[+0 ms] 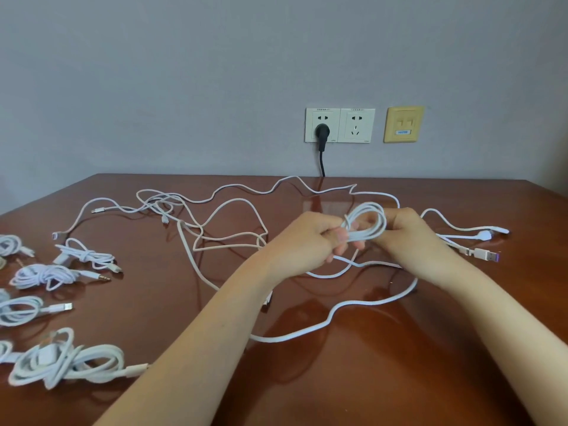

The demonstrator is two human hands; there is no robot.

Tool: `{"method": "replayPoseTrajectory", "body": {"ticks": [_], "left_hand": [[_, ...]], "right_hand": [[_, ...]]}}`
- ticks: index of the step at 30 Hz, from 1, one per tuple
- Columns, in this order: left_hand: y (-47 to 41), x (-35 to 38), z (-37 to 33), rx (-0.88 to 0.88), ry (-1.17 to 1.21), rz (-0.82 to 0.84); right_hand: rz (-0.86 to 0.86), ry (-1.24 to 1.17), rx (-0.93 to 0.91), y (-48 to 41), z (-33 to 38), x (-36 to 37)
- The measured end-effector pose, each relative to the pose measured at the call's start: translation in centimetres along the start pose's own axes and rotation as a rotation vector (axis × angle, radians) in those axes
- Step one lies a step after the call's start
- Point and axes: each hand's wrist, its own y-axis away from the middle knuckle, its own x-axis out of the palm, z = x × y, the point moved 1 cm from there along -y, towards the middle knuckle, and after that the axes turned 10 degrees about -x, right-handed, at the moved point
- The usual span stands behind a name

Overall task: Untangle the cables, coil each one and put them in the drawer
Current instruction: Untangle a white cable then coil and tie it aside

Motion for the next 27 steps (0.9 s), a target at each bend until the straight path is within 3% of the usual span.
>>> {"method": "replayPoseTrajectory", "body": {"ticks": [4,8,16,19,23,27], "left_hand": [[-0.4,0.3,0.1,-0.078,-0.020,-0.207],[-0.7,-0.5,0.7,-0.104,0.010,-0.368],[-1.3,0.2,1.2,-0.133,0.130,-0.417],[-1.3,0.1,1.4,-0.161,0.096,-0.478],[-0.8,0.0,1.0,-0.119,-0.147,-0.496],[-0.4,0.1,0.9,-0.027,-0.316,-0.336]], "right_hand": [[-0.071,0.296,0.020,-0.1,-0.2,0.7],[0.084,0.544,-0.048,0.5,0.2,1.5],[0.285,0.789,-0.212,1.1,1.8,2.8],[0.191,0.837,-0.288,1.0,2.3,2.4],[0.003,0.837,-0.467,0.9,2.2,2.0],[-0.046,0.698,-0.356,0.8,1.7,1.5]]}}
